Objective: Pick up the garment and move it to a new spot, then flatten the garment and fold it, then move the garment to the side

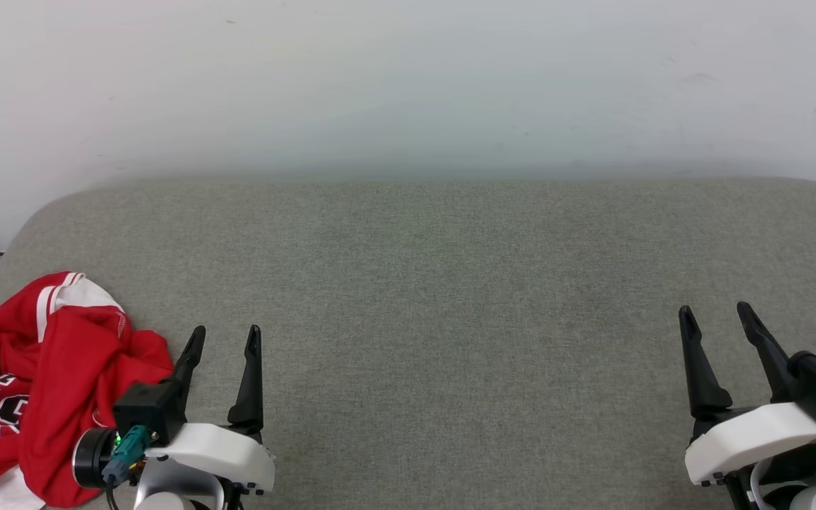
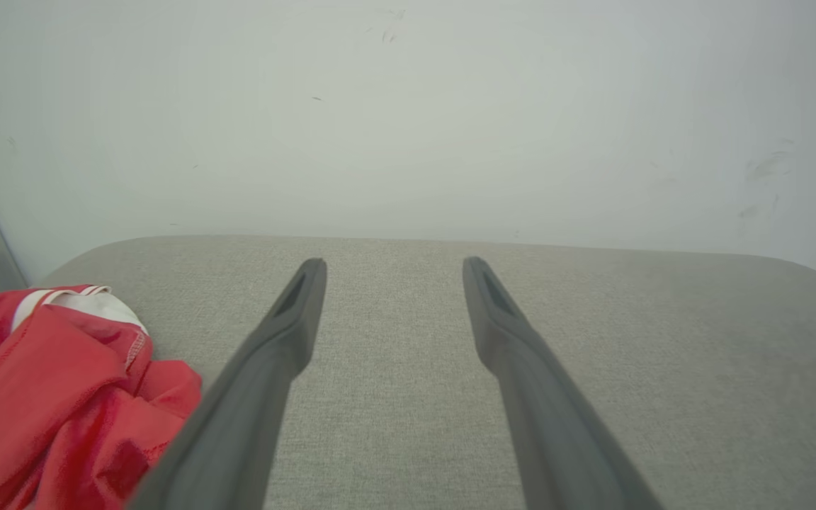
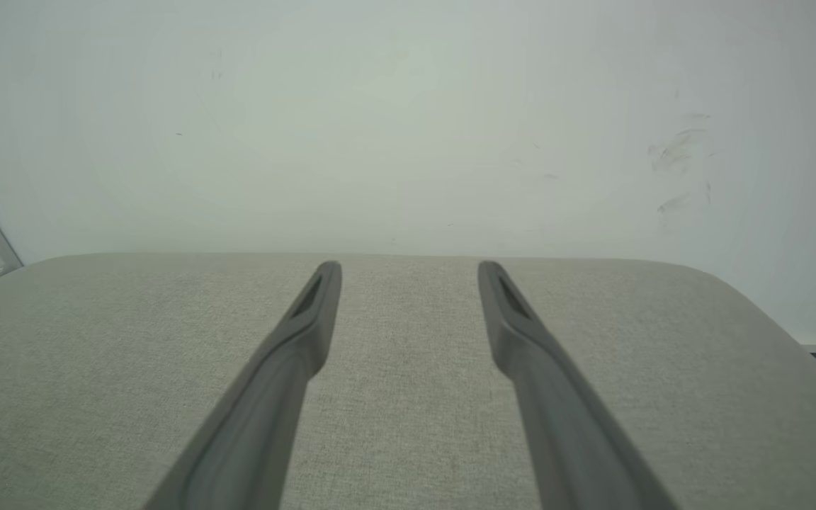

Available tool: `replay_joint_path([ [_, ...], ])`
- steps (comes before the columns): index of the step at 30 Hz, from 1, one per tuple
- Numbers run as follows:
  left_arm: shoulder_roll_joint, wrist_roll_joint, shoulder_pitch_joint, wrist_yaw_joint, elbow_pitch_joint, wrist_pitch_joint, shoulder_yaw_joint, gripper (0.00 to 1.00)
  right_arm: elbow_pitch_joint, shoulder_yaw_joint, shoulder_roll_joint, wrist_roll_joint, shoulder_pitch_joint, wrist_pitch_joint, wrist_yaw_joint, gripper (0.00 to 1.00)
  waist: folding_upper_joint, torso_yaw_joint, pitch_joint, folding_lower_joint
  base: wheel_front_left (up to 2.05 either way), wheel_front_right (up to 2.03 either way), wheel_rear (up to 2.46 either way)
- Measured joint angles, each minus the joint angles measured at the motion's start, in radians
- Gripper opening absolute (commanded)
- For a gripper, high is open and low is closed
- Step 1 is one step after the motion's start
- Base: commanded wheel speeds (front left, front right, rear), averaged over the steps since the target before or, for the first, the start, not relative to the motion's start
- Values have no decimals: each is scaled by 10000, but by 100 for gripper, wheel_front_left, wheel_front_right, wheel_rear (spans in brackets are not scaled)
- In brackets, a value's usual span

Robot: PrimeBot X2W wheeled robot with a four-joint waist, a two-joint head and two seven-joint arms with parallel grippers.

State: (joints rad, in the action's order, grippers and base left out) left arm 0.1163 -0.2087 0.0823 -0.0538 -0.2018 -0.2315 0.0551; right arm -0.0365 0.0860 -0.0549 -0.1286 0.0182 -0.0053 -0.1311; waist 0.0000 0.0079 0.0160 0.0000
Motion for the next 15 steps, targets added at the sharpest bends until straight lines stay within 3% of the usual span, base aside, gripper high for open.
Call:
replay_joint_path([
  [15,-253,180,49,-249,-424,-270,-209,100,-42,81,19,433,-48,-115,0,100,0,41,10,0,0,0,0],
])
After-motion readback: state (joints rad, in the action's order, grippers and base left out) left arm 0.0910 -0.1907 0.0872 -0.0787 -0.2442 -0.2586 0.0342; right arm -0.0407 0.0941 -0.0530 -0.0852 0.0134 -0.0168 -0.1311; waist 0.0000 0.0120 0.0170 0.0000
